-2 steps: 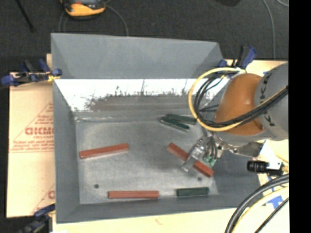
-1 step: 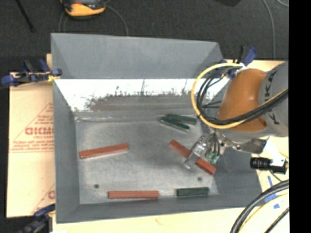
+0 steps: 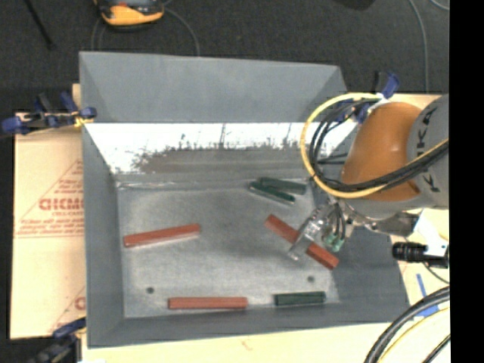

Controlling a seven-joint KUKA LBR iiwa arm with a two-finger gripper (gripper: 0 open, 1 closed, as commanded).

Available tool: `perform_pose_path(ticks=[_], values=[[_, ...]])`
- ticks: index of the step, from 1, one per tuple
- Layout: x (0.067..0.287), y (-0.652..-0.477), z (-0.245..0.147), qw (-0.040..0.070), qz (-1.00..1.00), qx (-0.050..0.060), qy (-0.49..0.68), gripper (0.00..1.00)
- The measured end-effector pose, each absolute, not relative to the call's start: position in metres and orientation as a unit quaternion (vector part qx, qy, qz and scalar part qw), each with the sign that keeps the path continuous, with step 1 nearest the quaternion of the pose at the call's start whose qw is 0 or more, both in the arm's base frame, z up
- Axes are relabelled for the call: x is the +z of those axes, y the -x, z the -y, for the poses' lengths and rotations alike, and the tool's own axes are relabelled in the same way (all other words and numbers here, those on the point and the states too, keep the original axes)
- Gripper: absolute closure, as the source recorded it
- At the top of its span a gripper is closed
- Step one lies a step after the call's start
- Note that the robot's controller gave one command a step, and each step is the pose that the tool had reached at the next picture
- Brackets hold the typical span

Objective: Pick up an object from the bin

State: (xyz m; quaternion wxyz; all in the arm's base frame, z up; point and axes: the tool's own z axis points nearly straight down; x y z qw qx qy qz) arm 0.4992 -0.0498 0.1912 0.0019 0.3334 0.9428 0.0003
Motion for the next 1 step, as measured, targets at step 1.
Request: perform_pose_path(ticks=[1], values=[[0.1992, -0.4993, 0.0499, 0.002, -0.943, 0.0, -0.333, 1.0]])
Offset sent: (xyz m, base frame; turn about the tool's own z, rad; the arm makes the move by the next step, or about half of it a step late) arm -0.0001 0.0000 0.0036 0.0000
